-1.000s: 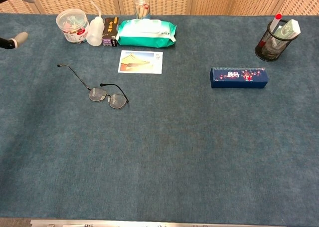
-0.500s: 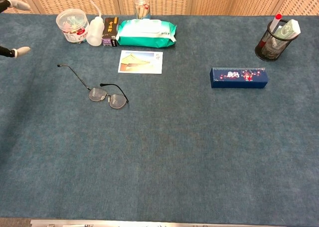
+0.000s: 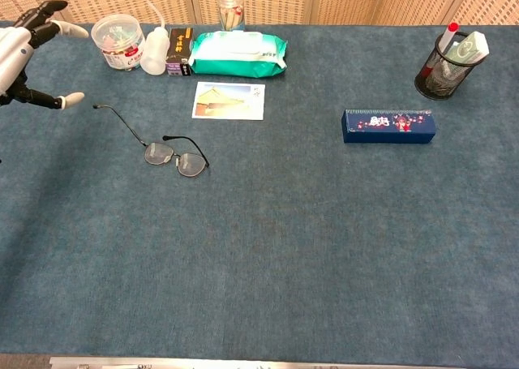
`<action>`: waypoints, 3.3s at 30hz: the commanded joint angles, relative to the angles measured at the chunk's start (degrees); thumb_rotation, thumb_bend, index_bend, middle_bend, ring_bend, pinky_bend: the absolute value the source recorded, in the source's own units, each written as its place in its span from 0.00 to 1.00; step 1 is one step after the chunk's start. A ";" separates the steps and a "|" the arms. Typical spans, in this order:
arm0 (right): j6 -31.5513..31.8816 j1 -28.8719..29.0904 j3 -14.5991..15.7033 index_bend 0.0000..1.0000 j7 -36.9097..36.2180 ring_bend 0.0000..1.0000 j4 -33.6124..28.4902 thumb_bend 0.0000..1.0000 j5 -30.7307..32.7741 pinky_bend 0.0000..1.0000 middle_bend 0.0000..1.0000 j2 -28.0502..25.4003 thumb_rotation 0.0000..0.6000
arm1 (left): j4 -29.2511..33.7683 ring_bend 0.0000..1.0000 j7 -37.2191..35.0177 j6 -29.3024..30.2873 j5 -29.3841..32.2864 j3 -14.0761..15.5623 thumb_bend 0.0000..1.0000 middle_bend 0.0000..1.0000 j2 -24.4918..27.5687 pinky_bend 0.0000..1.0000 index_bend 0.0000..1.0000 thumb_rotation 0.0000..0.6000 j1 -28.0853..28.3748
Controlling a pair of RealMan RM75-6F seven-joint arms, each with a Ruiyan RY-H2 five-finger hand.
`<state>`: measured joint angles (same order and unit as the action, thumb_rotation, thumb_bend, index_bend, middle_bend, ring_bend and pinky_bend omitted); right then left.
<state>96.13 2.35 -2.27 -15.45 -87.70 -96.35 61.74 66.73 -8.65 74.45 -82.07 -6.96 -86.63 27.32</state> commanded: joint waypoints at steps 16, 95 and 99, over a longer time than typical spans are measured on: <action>-0.30 0.09 0.06 0.27 0.04 0.23 -0.09 0.24 0.08 0.22 0.35 -0.07 1.00 | 4.87 0.00 2.54 0.25 -1.57 -0.09 0.20 0.00 -2.02 0.14 0.21 1.00 0.62; 1.58 -0.69 0.27 0.27 -2.50 0.23 0.44 0.24 -0.73 0.22 0.35 -0.92 1.00 | -1.97 0.00 15.28 -9.73 -2.11 3.20 0.20 0.00 -16.99 0.14 0.22 1.00 5.74; 1.60 -0.70 0.29 0.27 -2.52 0.23 0.44 0.24 -0.78 0.22 0.35 -0.92 1.00 | -2.62 0.00 15.39 -10.04 -1.94 3.28 0.20 0.00 -17.39 0.14 0.22 1.00 5.76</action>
<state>97.73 1.64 -1.98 -17.96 -87.26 -97.13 60.82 64.13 6.73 64.44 -84.03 -3.70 -103.99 33.07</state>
